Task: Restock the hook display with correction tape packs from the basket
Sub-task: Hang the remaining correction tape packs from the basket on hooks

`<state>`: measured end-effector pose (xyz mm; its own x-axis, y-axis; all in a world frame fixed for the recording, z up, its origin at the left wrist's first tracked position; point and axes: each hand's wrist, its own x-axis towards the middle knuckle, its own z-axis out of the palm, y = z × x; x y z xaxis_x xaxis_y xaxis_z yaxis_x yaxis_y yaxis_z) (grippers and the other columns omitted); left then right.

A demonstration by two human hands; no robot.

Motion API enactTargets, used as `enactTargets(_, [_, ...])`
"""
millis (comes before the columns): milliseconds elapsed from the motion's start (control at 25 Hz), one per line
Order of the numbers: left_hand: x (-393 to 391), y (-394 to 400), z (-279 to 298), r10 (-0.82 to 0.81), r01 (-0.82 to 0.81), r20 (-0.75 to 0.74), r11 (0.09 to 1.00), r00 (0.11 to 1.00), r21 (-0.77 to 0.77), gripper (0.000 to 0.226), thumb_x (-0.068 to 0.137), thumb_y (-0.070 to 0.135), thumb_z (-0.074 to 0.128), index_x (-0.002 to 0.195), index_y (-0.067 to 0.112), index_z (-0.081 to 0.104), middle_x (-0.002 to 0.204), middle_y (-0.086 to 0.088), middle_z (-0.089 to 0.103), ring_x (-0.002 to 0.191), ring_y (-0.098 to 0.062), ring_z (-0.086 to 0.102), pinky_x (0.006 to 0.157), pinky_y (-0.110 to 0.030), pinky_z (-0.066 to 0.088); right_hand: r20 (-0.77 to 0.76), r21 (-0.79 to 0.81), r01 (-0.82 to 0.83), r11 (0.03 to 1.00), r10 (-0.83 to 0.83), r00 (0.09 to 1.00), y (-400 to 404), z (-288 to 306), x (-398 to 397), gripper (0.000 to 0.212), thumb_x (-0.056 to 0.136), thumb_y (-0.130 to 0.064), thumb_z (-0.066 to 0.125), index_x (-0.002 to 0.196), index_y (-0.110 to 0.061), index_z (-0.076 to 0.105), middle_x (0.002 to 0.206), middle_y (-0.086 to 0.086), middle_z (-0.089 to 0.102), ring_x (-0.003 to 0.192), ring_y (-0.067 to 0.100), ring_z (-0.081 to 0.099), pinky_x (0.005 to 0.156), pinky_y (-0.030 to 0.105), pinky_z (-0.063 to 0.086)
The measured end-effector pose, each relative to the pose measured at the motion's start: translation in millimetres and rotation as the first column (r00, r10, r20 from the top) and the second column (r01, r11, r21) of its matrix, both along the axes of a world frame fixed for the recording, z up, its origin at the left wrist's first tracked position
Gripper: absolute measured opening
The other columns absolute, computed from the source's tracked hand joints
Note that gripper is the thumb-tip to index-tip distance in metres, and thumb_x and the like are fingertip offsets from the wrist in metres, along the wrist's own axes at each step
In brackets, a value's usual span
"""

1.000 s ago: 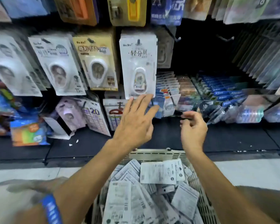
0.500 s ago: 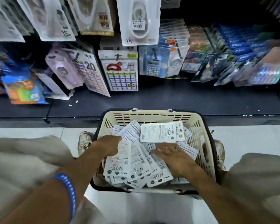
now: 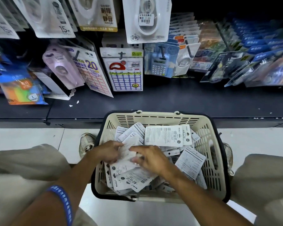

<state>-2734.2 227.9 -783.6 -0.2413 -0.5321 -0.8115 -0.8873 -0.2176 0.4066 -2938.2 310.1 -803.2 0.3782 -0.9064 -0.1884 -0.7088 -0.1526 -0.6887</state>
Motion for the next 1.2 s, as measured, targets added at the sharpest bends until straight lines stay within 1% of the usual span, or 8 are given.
enactTargets(160, [-10, -13, 28, 0.524, -0.528, -0.268, 0.847, 0.808, 0.064, 0.029, 0.105, 0.021, 0.042, 0.106, 0.019, 0.071, 0.094, -0.003, 0.071, 0.078, -0.017, 0.06, 0.07, -0.033, 0.049, 0.289, 0.447, 0.295, 0.844, -0.449, 0.845, -47, 41, -22, 0.027, 0.086, -0.032, 0.078, 0.108, -0.017, 0.074, 0.091, 0.004, 0.08, 0.072, 0.018, 0.076, 0.062, 0.031, 0.06])
enactTargets(320, [-35, -21, 63, 0.448, -0.378, -0.593, 0.892, 0.67, 0.246, 0.075, 0.077, 0.082, 0.052, 0.132, 0.032, 0.063, 0.127, 0.006, 0.071, 0.117, -0.013, 0.065, 0.1, -0.031, 0.045, 0.392, 0.751, 0.337, 0.567, -0.795, 0.464, -73, 74, -65, 0.043, 0.069, -0.019, 0.091, 0.106, -0.005, 0.075, 0.1, 0.013, 0.079, 0.087, 0.026, 0.077, 0.075, 0.033, 0.06])
enactTargets(480, [-68, 5, 61, 0.627, -0.405, -0.565, 0.779, 0.537, 0.479, 0.083, 0.06, 0.034, 0.093, 0.132, 0.029, 0.053, 0.115, -0.004, 0.077, 0.102, -0.026, 0.075, 0.072, -0.036, 0.062, 0.257, 0.768, 0.548, 0.331, -0.943, 0.209, -66, 70, -42, 0.059, 0.073, -0.032, 0.09, 0.118, -0.002, 0.066, 0.103, 0.019, 0.076, 0.092, 0.035, 0.074, 0.083, 0.045, 0.061])
enactTargets(600, [-73, 12, 61, 0.675, -0.504, -0.565, 0.735, 0.476, 0.454, 0.088, 0.057, 0.014, 0.091, 0.135, 0.024, 0.054, 0.11, -0.009, 0.078, 0.095, -0.032, 0.076, 0.073, -0.044, 0.061, 0.299, 0.788, 0.472, 0.394, -0.917, 0.265, -57, 94, -45, 0.062, 0.078, -0.048, 0.082, 0.126, -0.014, 0.063, 0.116, 0.012, 0.074, 0.105, 0.031, 0.071, 0.094, 0.047, 0.056])
enactTargets(760, [-76, 7, 86, 0.736, -0.535, -0.635, 0.643, 0.233, 0.548, 0.066, 0.067, 0.014, 0.085, 0.13, 0.012, 0.063, 0.111, -0.019, 0.076, 0.094, -0.035, 0.076, 0.067, -0.042, 0.062, 0.457, 0.59, 0.237, 0.772, -0.561, 0.69, -42, 158, -72, 0.05, 0.08, -0.036, 0.084, 0.126, -0.028, 0.068, 0.121, -0.005, 0.074, 0.11, 0.013, 0.071, 0.086, 0.026, 0.057])
enactTargets(840, [-83, 4, 113, 0.686, -0.49, -0.703, 0.685, 0.186, 0.539, 0.06, 0.065, 0.011, 0.088, 0.121, 0.013, 0.067, 0.11, -0.019, 0.076, 0.091, -0.034, 0.076, 0.065, -0.041, 0.062, 0.487, 0.541, 0.243, 0.805, -0.535, 0.69, -37, 191, -87, 0.04, 0.083, -0.021, 0.081, 0.121, -0.018, 0.072, 0.116, 0.004, 0.076, 0.105, 0.022, 0.073, 0.074, 0.025, 0.057])
enactTargets(1000, [-87, -9, 203, 0.402, -0.457, -0.861, 0.858, 0.311, 0.235, 0.081, 0.046, 0.014, 0.099, 0.119, 0.022, 0.066, 0.108, -0.014, 0.078, 0.092, -0.033, 0.076, 0.071, -0.038, 0.061, 0.667, 0.271, 0.475, 0.837, -0.519, 0.534, -43, 277, -125, 0.046, 0.077, -0.03, 0.082, 0.118, -0.017, 0.066, 0.105, 0.012, 0.078, 0.076, 0.028, 0.076, 0.046, 0.03, 0.055])
enactTargets(1200, [-76, -42, 309, 0.155, -0.585, -0.95, 0.811, 0.27, -0.034, 0.083, 0.04, 0.024, 0.098, 0.118, 0.023, 0.067, 0.104, -0.009, 0.079, 0.091, -0.031, 0.077, 0.07, -0.039, 0.063, 0.603, 0.051, 0.53, 0.846, -0.449, 0.659, -79, 348, -136, 0.035, 0.087, -0.048, 0.073, 0.117, -0.033, 0.062, 0.096, 0.004, 0.078, 0.05, 0.023, 0.064, 0.035, 0.026, 0.041])
